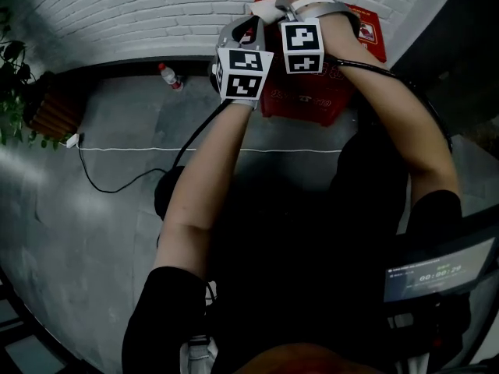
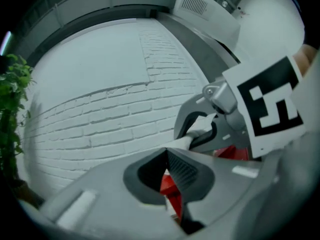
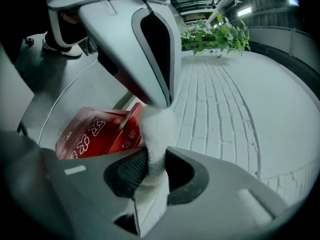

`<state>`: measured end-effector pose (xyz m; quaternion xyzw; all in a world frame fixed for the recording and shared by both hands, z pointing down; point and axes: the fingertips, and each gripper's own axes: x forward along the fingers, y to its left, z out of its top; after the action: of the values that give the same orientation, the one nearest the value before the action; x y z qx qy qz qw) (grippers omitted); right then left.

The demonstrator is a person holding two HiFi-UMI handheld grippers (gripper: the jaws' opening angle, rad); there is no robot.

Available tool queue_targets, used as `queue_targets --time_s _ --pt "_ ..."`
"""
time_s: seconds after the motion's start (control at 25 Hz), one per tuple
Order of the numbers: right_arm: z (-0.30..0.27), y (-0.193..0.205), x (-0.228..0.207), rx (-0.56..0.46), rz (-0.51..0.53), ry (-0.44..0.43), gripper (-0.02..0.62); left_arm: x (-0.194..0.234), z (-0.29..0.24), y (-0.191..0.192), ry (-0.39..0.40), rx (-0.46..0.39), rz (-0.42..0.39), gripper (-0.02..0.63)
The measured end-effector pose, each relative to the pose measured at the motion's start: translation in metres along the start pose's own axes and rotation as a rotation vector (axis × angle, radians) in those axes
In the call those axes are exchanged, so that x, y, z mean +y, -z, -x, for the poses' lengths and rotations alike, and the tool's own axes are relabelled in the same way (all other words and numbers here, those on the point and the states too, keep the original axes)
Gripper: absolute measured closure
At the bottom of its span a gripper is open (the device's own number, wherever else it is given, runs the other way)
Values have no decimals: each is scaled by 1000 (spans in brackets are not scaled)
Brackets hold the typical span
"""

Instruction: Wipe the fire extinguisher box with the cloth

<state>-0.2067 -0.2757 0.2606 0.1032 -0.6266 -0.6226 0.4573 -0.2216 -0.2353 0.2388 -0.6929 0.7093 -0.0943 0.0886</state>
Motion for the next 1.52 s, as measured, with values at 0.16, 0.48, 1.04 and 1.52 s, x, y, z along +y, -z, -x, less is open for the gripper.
queue_targets --time_s 0.16,0.48,1.04,1.52 --pt "-14 -34 5 -36 36 -18 505 19 7 9 -22 14 28 606" --pt "-25 -43 36 -29 125 -100 506 15 3 28 7 63 111 606" --pt "3 13 68 17 77 -99 508 -61 -24 23 100 7 26 606" --pt "35 96 98 104 18 -113 508 -150 -49 -5 202 -66 -30 606"
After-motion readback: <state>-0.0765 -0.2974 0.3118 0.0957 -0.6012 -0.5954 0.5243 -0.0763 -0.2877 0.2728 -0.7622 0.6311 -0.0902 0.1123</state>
